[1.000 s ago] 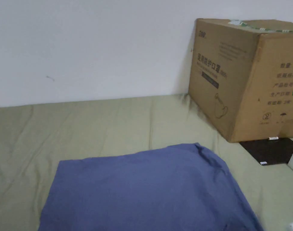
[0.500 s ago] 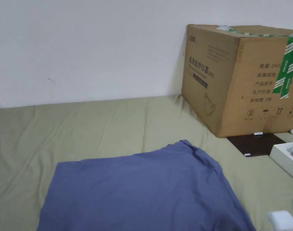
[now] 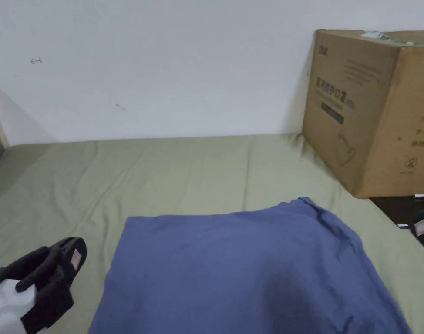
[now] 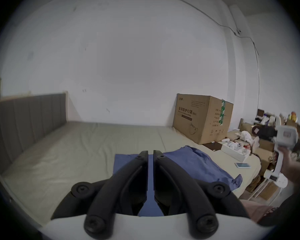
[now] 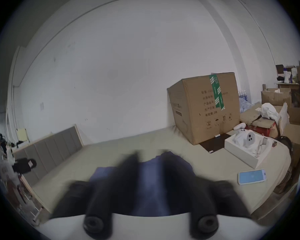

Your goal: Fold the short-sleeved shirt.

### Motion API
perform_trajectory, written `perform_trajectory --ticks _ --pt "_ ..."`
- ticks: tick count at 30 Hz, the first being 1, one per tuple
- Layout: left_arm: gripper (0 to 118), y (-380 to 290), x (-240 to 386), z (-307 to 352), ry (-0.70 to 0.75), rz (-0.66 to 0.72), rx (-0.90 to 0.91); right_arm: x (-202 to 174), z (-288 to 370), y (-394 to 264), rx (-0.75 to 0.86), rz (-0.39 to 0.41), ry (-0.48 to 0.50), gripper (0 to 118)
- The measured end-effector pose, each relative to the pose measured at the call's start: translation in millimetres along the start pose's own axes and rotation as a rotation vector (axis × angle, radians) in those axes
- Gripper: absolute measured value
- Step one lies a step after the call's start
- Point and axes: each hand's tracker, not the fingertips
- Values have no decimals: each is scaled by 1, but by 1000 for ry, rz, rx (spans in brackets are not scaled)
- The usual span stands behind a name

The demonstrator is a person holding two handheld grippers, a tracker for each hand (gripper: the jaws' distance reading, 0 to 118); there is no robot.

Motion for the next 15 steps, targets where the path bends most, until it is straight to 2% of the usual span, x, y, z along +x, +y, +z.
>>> perform_trajectory --ticks 2,4,5,7,8,11,12,13,14,15 --pt "1 2 -6 0 -28 22 -39 -2 -4 2 -48 -64 61 1" --pt "1 -1 -12 -10 6 62 -233 -2 -10 1 -109 -104 96 1" --pt "0 -5 -22 -20 7 93 -344 -2 -10 0 -105 -94 84 1" --pt "0 -26 -39 -52 -11 184 -744 -3 -11 -8 -137 -74 72 1" --pt "0 -45 -47 -61 -62 174 -829 -2 -13 -12 -165 -66 68 1" --pt "2 -101 -60 -72 -23 69 -928 1 -14 -25 -239 -88 65 1" --pt "17 -113 -63 -75 -18 60 -939 3 -16 -29 -257 -95 61 1" --pt "49 -124 -61 -76 23 36 -921 3 -16 -32 -273 -102 55 1" --pt "100 -135 -61 -79 33 14 -901 4 -15 -34 -289 -109 46 1" --pt "118 -144 -65 -82 18 29 -900 4 -14 -36 -301 -112 31 1"
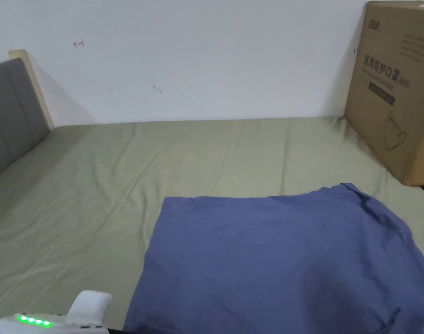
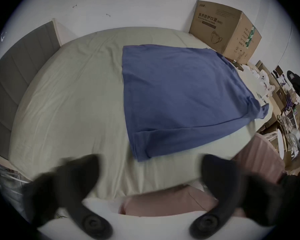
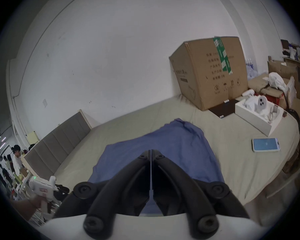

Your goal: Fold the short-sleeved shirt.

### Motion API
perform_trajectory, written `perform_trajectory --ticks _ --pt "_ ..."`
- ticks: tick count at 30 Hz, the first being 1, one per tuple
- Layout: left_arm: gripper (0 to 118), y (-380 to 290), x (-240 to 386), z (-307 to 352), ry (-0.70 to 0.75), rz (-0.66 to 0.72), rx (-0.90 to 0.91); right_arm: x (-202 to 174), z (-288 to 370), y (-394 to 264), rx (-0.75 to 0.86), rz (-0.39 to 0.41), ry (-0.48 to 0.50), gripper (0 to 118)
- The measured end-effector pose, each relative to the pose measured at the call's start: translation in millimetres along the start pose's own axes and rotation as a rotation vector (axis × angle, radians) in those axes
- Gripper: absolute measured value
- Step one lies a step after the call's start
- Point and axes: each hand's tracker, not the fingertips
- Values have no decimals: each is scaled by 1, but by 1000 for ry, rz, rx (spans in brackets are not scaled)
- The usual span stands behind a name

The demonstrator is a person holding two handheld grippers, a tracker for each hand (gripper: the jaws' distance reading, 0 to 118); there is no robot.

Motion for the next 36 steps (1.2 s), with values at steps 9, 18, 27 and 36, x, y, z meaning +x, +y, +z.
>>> perform_trajectory --ticks 9,18,27,36 --pt "24 -5 5 -36 109 -157 -1 7 -7 -13 -75 38 -55 1" --pt "4 -15 -1 22 -47 77 196 81 -31 -22 -344 5 -131 3" --pt "4 -14 7 11 -23 156 144 164 -90 -62 -614 -7 -325 118" --pt "4 -10 10 1 29 125 60 142 -100 -70 -711 154 -271 15"
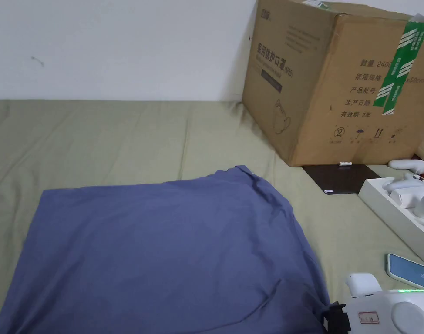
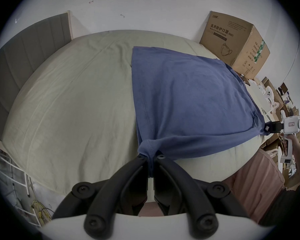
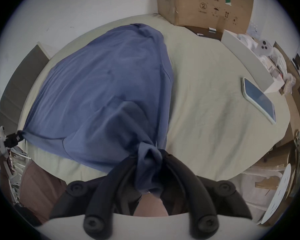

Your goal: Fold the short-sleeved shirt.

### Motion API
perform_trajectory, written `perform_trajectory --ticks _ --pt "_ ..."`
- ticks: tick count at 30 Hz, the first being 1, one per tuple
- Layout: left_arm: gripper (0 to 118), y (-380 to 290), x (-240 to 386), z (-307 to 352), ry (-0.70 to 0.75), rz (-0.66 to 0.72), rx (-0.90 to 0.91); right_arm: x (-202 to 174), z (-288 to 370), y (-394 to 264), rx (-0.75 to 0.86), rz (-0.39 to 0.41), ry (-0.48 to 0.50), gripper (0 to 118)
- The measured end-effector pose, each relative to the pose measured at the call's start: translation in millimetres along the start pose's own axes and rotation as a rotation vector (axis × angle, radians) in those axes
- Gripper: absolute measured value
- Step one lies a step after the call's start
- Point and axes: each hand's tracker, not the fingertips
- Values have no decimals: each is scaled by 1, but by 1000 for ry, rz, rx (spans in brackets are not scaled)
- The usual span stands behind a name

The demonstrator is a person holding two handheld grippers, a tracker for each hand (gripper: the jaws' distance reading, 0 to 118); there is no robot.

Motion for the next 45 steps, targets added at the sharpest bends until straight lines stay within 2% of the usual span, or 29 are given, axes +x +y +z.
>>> perform_trajectory --ticks 3,7,11,17,20,24,27,30,31,32,33,34,35,36,37,38,40,45 --pt "4 5 -5 7 -18 20 -1 5 11 -1 8 -4 11 13" --pt "4 9 -9 26 -36 4 4 23 41 -8 5 -104 93 13" --pt "4 3 -8 49 -72 -49 -54 24 73 -22 -12 -27 88 13" --pt "4 5 -10 71 -77 -37 -95 17 100 -21 -36 -18 115 13" --pt "4 37 -15 65 -87 -26 -103 11 110 15 -29 -14 124 12" --pt "4 100 -19 32 -103 -47 -139 1 100 95 -33 -18 139 13" --pt "4 145 -25 -12 -111 -43 -186 -6 63 157 -63 -42 161 13" --pt "5 173 -34 -63 -106 -5 -231 -15 9 199 -132 -26 101 13" --pt "5 178 -37 -80 -104 23 -245 -18 -10 206 -141 -51 81 13" --pt "7 178 -38 -94 -101 34 -245 -19 -26 209 -144 -77 74 13" --pt "20 177 -39 -103 -90 46 -235 -19 -42 211 -131 -113 45 16" --pt "46 176 -40 -110 -74 61 -213 -22 -51 209 -99 -142 20 29" --pt "97 176 -41 -113 -52 69 -198 -26 -56 207 -63 -152 -26 59" --pt "118 172 -41 -115 -44 67 -193 -30 -59 204 -24 -150 -80 78" --pt "113 169 -42 -115 -49 63 -190 -22 -67 207 2 -128 -81 92" --pt "110 163 -44 -109 -64 79 -112 -23 -66 204 23 -113 -80 102" --pt "110 162 -43 -93 -52 91 -101 -27 -53 194 85 -98 -88 102" --pt "110 142 -25 -35 -84 60 103 -37 10 146 300 -113 13 102"
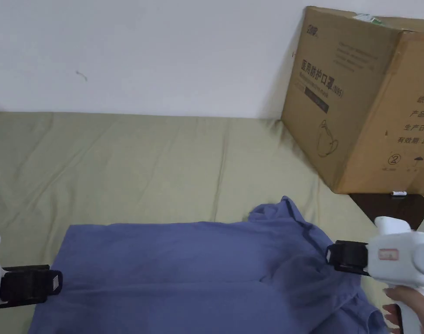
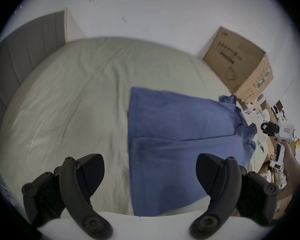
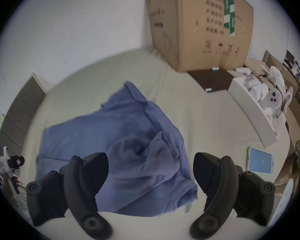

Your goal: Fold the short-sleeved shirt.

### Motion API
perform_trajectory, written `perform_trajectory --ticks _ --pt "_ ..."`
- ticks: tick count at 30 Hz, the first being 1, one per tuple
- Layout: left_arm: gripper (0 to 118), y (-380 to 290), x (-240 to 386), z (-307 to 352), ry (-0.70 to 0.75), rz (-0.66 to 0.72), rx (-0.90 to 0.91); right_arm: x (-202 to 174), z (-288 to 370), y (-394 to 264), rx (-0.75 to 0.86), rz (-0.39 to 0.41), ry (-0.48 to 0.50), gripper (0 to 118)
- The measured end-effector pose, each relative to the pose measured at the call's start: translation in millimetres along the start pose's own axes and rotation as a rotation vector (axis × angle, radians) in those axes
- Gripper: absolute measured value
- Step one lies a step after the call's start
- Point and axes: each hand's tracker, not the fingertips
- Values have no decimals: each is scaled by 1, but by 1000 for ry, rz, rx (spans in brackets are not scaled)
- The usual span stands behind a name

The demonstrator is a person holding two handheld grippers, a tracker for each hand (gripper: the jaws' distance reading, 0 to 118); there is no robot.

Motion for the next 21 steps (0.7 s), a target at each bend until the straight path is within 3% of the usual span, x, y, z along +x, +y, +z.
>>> perform_trajectory --ticks 2,3,4,5,6,7,9,10,13,16,17,18,19,20,21 --pt "109 -21 18 35 9 -22 127 -4 40 -22 137 3 69 101" --pt "101 -34 26 52 -3 -32 227 -5 60 -35 226 -2 127 98" --pt "80 -49 35 72 8 -48 340 -10 81 -48 312 -12 158 91" --pt "29 -59 42 86 9 -65 398 -15 95 -57 336 -11 132 64" --pt "0 -69 50 97 44 -78 435 -20 107 -64 355 -21 108 20" --pt "0 -74 57 108 72 -74 468 -22 114 -69 349 -53 108 0" --pt "0 -75 58 124 37 -42 468 -24 130 -75 355 -116 224 0" --pt "0 -72 55 125 14 -1 433 -26 133 -76 354 -105 237 0" --pt "0 -57 29 95 -7 79 148 -38 137 -76 316 -10 212 0" --pt "1 -58 0 45 -35 123 -71 -44 137 -81 313 -10 215 0" --pt "28 -60 -6 30 31 133 -86 -43 137 -84 303 -40 235 0" --pt "78 -60 -9 17 65 106 -92 -42 137 -87 281 -79 265 0" --pt "118 -65 -17 2 70 86 -111 -41 136 -89 260 -104 278 0" --pt "109 -66 -21 -14 91 79 -158 -41 135 -91 240 -123 283 0" --pt "107 -67 -24 -26 78 96 -84 -39 135 -92 223 -136 287 0"
